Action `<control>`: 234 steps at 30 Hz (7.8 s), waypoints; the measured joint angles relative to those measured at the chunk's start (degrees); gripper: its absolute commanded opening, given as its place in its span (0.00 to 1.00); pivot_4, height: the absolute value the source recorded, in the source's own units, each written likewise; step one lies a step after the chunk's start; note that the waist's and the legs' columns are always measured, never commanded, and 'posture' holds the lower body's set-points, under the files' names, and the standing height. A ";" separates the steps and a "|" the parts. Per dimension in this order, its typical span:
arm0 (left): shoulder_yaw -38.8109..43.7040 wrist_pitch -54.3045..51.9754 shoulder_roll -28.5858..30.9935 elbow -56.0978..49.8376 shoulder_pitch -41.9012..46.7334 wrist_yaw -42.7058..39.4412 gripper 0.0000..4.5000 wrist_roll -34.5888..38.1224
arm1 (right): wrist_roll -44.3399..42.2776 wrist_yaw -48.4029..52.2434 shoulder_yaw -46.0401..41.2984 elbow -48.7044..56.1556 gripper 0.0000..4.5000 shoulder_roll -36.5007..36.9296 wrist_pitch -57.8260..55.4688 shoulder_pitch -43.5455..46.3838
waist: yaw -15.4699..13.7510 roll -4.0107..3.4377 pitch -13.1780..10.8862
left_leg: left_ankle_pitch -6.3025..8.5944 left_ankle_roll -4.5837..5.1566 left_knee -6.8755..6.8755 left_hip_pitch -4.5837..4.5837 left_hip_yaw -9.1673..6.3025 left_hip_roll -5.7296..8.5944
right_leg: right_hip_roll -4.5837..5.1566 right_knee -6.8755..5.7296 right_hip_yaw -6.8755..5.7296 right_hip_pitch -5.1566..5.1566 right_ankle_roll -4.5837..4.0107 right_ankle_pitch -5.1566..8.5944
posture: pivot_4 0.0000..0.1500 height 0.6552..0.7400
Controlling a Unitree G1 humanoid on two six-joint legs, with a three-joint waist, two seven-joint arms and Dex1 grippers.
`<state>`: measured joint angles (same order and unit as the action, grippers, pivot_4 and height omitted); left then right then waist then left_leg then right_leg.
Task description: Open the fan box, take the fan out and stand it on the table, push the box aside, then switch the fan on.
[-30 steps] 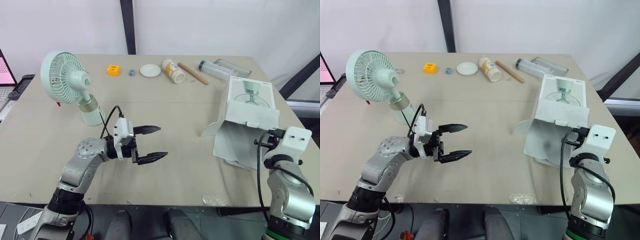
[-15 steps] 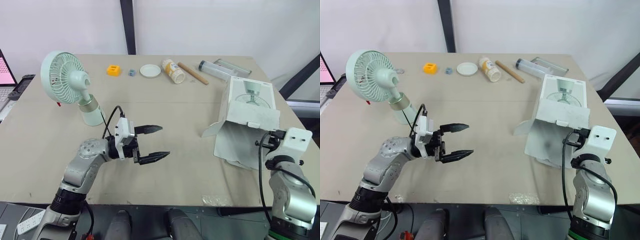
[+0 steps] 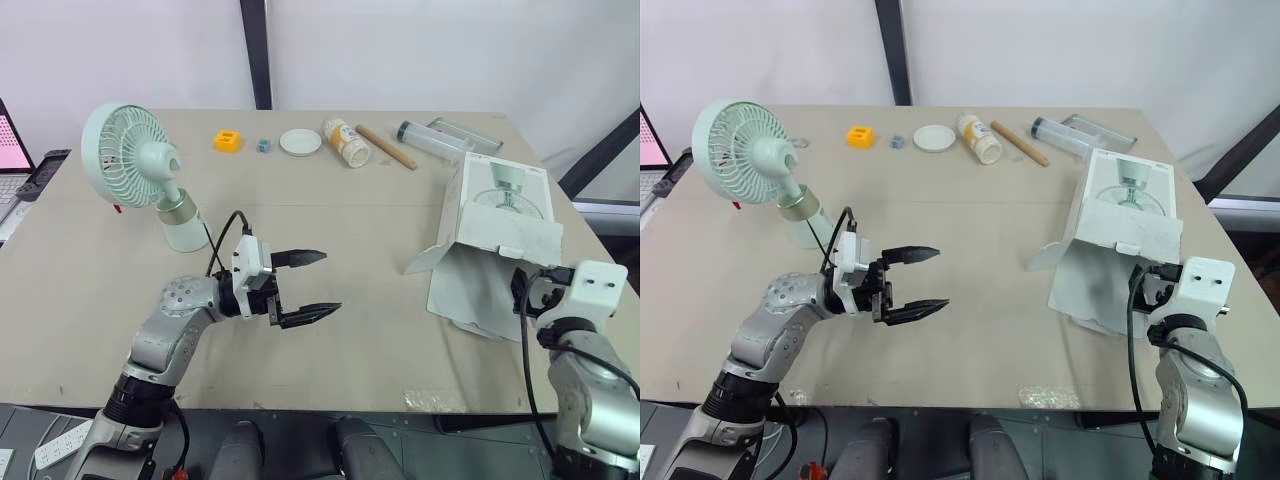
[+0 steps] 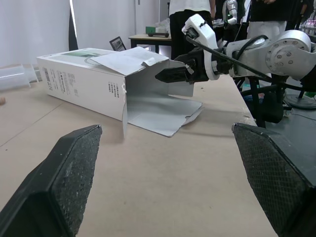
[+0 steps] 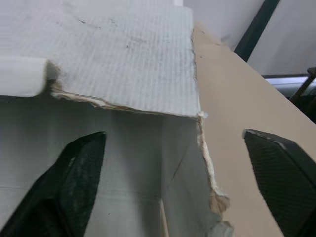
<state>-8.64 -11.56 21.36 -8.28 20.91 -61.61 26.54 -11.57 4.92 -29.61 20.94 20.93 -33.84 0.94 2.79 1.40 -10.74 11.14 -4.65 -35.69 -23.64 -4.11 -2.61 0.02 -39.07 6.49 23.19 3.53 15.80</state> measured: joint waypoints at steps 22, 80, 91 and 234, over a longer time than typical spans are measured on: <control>1.15 -0.43 0.17 0.84 -0.24 4.88 1.00 -1.29 | -15.93 39.43 13.54 -0.85 1.00 11.51 19.92 3.52 | 0.13 0.00 0.00 | 0.00 0.00 0.00 0.29 0.02 -0.01 | -0.03 0.01 0.03 -0.28 0.05 0.03 | 1.00 1.00; 35.63 -9.61 7.31 -7.84 -13.58 40.98 1.00 1.66 | -13.05 51.16 29.57 -17.08 1.00 5.52 26.53 18.23 | -0.01 0.11 -0.04 | 0.01 -0.02 0.02 0.29 0.01 -0.02 | 0.00 0.03 -0.01 -0.25 0.05 0.01 | 1.00 1.00; 35.48 -12.26 10.73 -1.94 -6.69 39.80 1.00 2.75 | -12.35 50.93 29.64 -17.44 1.00 5.30 26.88 18.28 | 0.00 0.14 -0.06 | 0.01 -0.02 0.05 0.28 0.02 -0.02 | 0.00 0.04 -0.01 -0.24 0.04 0.01 | 1.00 1.00; 7.27 -18.36 -2.61 -4.98 8.85 28.09 0.42 0.83 | -11.18 16.14 33.50 -0.53 0.07 -4.10 -6.47 24.97 | -0.08 0.37 -0.18 | -0.01 -0.05 0.02 -0.07 -0.02 0.02 | 0.04 0.04 -0.04 0.03 -0.25 -0.18 | 1.00 1.00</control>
<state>-1.36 -29.91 18.76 -13.26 29.76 -33.53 27.37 -22.76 21.06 3.89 20.41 16.83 -40.31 25.91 2.71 1.76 -10.92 11.13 -4.70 -35.67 -23.71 -4.13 -2.59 0.06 -39.03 6.45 23.22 3.27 15.62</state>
